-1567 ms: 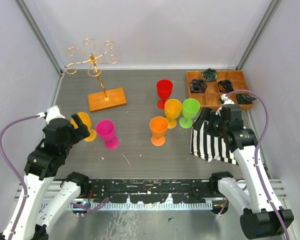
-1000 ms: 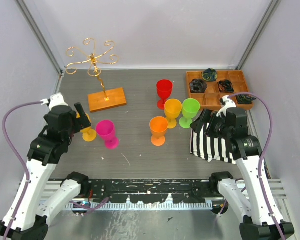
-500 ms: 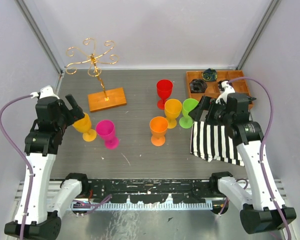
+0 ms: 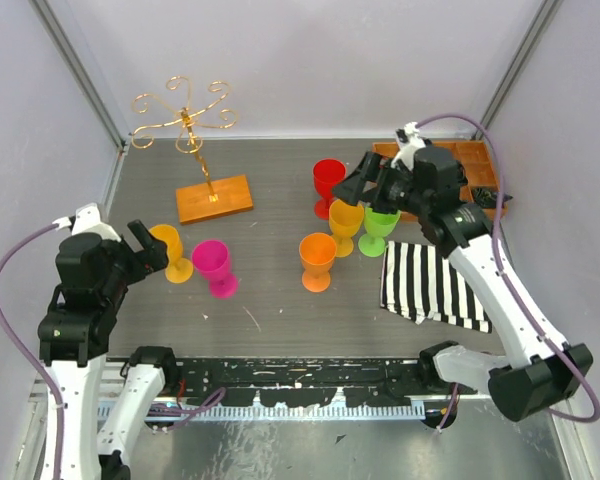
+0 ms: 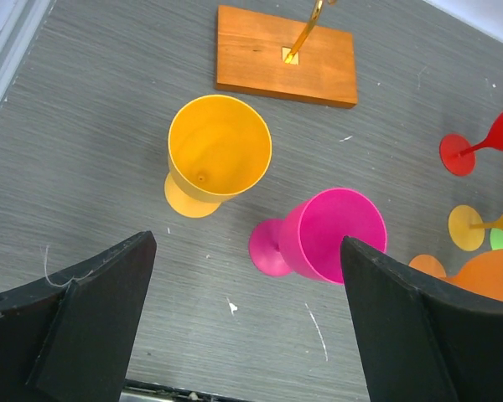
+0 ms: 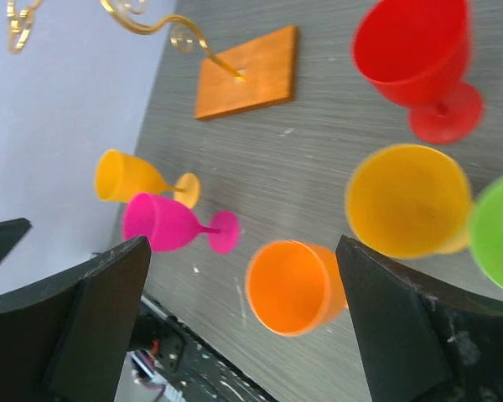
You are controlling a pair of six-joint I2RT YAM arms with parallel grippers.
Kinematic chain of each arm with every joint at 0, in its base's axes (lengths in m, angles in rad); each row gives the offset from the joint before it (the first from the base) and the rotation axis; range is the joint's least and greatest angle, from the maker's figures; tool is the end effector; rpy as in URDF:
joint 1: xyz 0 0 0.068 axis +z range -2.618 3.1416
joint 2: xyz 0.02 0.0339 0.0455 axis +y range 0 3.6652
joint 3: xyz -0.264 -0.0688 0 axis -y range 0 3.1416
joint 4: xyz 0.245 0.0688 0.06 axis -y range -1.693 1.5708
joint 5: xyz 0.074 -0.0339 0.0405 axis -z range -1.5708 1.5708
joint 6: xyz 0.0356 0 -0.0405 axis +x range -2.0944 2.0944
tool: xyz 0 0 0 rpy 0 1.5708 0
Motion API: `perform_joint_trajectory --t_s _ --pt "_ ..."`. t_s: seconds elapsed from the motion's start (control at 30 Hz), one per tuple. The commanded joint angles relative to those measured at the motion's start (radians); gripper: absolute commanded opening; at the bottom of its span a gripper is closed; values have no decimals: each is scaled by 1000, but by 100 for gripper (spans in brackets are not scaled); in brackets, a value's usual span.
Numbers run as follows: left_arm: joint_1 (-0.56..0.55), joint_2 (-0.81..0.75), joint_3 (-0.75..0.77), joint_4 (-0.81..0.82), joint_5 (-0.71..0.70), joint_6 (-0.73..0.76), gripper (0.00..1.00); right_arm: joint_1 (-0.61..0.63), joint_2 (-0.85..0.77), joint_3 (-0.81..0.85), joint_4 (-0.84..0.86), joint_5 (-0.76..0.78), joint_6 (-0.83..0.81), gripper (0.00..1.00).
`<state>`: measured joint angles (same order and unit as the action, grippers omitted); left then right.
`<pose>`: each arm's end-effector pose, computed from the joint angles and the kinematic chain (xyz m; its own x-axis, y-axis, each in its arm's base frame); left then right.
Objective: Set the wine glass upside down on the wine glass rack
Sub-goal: Move the wine rack to the center of the board.
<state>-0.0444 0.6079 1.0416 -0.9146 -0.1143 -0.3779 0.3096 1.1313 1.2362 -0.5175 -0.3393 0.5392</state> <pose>0.0974 -0.0003 0.3711 -0.4085 -0.3488 -0.8435 -0.2234 0.9342 -0.2781 0.2284 0.0855 0.3946 -0.6244 0.3086 -0.7176 -0.2996 0.7537 0.5849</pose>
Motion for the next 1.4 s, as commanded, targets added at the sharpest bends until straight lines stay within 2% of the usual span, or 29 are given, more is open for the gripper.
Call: perform_joint_trajectory --t_s 0.0,0.37,0.63,0.77,0.9,1.1,1.37 --pt "5 -30 -16 -27 7 -1 98 96 79 55 232 39 150 98" --pt "5 -49 43 -119 46 -16 100 265 350 208 530 153 330 93" --pt "3 -102 -19 -65 106 -21 99 282 566 309 765 212 473 89" --pt "4 -92 -27 -52 136 -15 99 284 670 397 813 214 509 89" --pt "4 -86 -30 -45 159 -8 99 286 778 503 858 152 561 86" --pt "3 -98 -35 -40 151 -11 99 306 869 570 926 149 629 84" --pt "4 -113 -39 -35 148 -10 99 325 958 666 978 160 632 72"
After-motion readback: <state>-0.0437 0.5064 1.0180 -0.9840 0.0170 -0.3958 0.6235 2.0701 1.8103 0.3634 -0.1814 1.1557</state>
